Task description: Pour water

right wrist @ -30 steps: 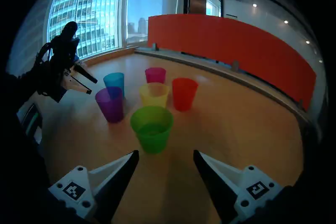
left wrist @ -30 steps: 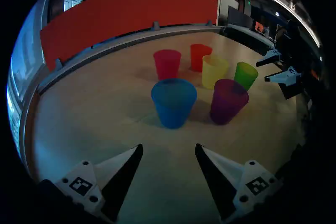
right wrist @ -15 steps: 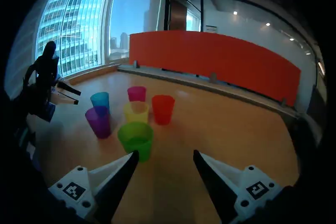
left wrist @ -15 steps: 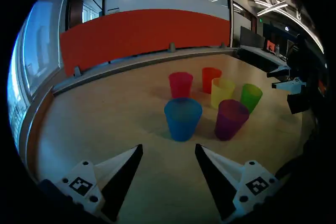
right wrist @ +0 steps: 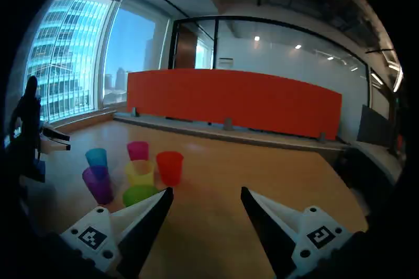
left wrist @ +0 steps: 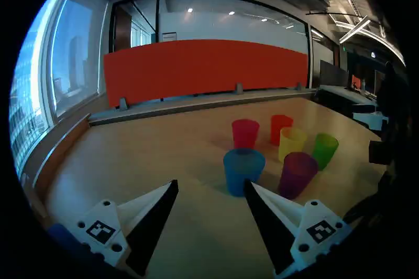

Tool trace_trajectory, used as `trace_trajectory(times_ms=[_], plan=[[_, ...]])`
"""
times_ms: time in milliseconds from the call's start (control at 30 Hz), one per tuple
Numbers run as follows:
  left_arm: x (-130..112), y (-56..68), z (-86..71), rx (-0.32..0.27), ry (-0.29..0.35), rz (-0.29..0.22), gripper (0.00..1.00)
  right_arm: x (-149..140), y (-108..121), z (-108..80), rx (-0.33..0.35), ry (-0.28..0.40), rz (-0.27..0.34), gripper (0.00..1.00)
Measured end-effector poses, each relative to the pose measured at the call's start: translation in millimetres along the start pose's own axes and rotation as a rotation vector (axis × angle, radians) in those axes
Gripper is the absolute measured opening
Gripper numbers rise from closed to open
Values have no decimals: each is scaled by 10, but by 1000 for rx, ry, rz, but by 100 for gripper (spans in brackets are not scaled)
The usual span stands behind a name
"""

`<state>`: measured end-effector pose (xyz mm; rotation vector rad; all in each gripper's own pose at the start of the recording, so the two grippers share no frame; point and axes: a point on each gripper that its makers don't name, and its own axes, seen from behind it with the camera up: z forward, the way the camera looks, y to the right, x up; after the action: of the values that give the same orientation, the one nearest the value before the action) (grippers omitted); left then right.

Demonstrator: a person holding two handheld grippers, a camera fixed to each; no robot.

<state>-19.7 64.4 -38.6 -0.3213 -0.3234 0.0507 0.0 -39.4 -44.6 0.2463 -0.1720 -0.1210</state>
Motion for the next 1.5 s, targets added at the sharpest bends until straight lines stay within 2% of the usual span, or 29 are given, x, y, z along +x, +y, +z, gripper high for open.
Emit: trace_trajectory(times_ms=[267, 567, 700, 867, 1000, 1167, 1367, 1500], plan=[[123, -61, -45, 77, 90, -35, 92, 190, 81, 28, -103, 107, 41, 100], [355, -126, -167, 165, 217, -80, 92, 302, 241, 20, -211, 199, 108, 100], [390, -165, -208, 200, 249, -81, 92, 359, 320, -2, -263, 234, 107, 100], [430, -182, -200, 231, 266, -58, 92, 409, 370, -9, -320, 255, 63, 100], [485, -225, -201, 259, 290, -54, 92, 423, 343, 19, -331, 253, 31, 100], [552, -265, -205, 285, 310, -34, 92, 421, 290, 50, -325, 244, 28, 100], [627, -319, -234, 329, 342, -17, 92, 394, 294, 85, -311, 224, 68, 100], [616, -322, -201, 336, 361, -21, 92, 413, 284, 67, -300, 225, 91, 100]])
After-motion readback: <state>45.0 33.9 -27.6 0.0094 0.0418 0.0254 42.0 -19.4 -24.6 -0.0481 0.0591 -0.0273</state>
